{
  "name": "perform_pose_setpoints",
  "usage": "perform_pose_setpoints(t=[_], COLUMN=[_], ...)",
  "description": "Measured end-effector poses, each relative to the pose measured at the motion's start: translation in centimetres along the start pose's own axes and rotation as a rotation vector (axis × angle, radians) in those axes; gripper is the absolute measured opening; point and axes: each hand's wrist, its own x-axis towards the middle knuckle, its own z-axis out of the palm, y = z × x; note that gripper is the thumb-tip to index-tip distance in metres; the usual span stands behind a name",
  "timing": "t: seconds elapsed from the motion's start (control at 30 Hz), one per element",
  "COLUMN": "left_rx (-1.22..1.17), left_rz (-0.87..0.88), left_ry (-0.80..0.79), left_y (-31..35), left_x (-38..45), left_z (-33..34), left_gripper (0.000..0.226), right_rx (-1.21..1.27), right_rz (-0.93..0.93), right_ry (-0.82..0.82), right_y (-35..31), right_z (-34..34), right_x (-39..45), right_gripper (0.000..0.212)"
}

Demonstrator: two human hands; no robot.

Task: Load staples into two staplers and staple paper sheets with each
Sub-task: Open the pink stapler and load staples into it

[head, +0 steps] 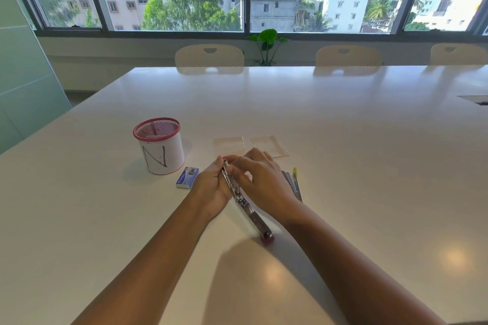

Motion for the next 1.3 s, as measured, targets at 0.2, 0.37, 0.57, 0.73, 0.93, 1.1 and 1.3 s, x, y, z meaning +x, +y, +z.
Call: perform_pose_setpoints(t=[0.2, 0.37, 0.57, 0.73, 0.93, 1.1, 1.3], left_rx=[0.023, -0.056, -0.038, 0.061, 1.303, 1.540, 1.765], left_rz=[0.047, 0.024, 0.020, 0.031, 0.612, 0.776, 0.440], left_ry=[0.003, 0.028, 0.024, 0.003, 0.278, 0.515, 0.539], left_y=[0.4, 0.7, 0.9, 1.0, 2.6, 4.0, 5.1], left_x=[-0.3, -0.3, -0.4, -0.7, -0.5, -1.4, -2.4], left_z=[0.2, 0.2, 0.2, 0.4, -1.6, -2.2, -2.6], left_gripper=[0.038, 0.038, 0.041, 0.040, 0.036, 0.027, 0.045], right_rx=[0.211, 0.394, 0.350, 0.239, 0.218, 0.206, 0.260], right_rz=[-0.056, 0.047, 0.033, -0.028, 0.082, 0.086, 0.116], right_ry=[-0.060, 0.002, -0.010, -0.165, -0.109, -0.146, -0.025], right_y=[-0.3, -0.6, -0.2, 0.2, 0.5, 0.6, 0.8], right_z=[0.1, -0.4, -0.4, -0.2, 0.2, 0.3, 0.5], right_x=[-0.3, -0.2, -0.1, -0.4, -0.1, -0.1, -0.1], right_gripper=[0.024, 0.033, 0.023, 0.019, 0.010, 0.008, 0.022])
